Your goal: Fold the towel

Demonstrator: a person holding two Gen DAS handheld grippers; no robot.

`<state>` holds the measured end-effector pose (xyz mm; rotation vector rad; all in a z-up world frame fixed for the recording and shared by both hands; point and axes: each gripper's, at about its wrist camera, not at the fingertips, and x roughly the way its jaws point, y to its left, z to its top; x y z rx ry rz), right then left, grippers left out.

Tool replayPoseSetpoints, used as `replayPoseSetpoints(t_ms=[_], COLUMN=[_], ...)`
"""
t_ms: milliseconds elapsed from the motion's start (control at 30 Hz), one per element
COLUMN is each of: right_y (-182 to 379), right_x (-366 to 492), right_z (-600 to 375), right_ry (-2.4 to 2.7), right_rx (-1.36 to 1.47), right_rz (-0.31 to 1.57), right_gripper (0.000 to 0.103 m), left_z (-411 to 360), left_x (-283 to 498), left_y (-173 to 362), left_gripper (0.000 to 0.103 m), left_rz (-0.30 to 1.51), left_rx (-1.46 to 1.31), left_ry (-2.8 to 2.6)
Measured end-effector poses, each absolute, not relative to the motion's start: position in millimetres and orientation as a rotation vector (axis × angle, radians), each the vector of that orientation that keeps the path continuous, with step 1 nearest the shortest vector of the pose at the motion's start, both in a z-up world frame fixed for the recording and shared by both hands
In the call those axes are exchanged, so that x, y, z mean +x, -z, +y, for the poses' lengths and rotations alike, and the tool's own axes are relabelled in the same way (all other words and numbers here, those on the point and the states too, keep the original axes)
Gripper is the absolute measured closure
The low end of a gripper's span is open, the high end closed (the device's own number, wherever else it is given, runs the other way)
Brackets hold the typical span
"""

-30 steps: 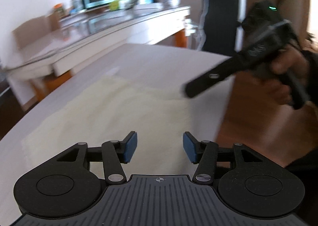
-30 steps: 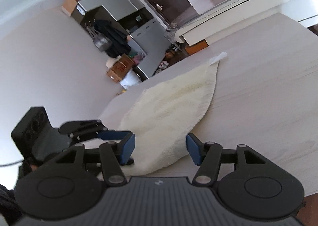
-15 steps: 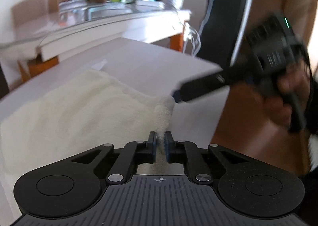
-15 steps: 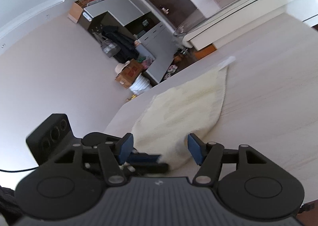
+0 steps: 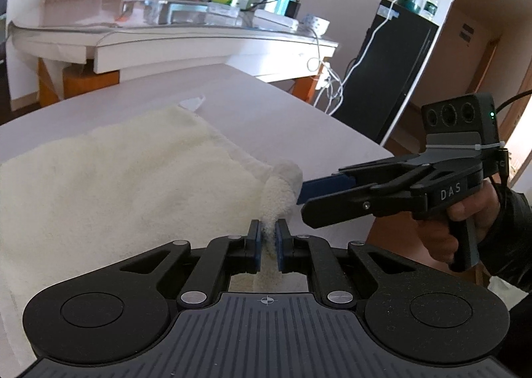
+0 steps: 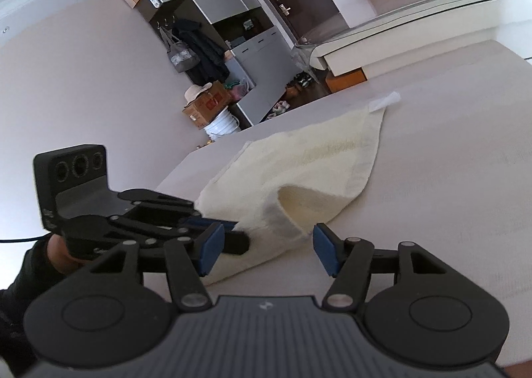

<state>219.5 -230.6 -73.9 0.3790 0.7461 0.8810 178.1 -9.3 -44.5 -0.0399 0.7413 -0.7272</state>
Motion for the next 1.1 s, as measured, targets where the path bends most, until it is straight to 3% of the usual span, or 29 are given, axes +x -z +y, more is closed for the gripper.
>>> replayPoseSetpoints(t_ms=[133,233,300,400,1100], right_y=[76,77,76,72,72], right_x=[222,222,219,210,182], right_z=[-228,-228,-228,-232,-251], right_ry=[-0.917,-0.935,-0.936,-0.946,-0.922], right_rx=[0.415,0.441,0.451,0.479,0.544], right_rz=[0.75,0.762,0.772,0.77,0.779], right_gripper=[0.045,0.059,0.06,0.069,0.068], left_z=[-8,-9,-10,-11,-40], left_x=[183,183,182,182,171], left_y=[44,45,46,47,55], left_gripper=[0.094,0.093,0.093,0.093,0.092], left_rz=[0.743,0.747,0.752,0.756,0.742], left_rx=[-0.042,-0.034,-0.025,-0.016,0.047], left_ry=[0.723,0.724,0.721,0.718,0.828])
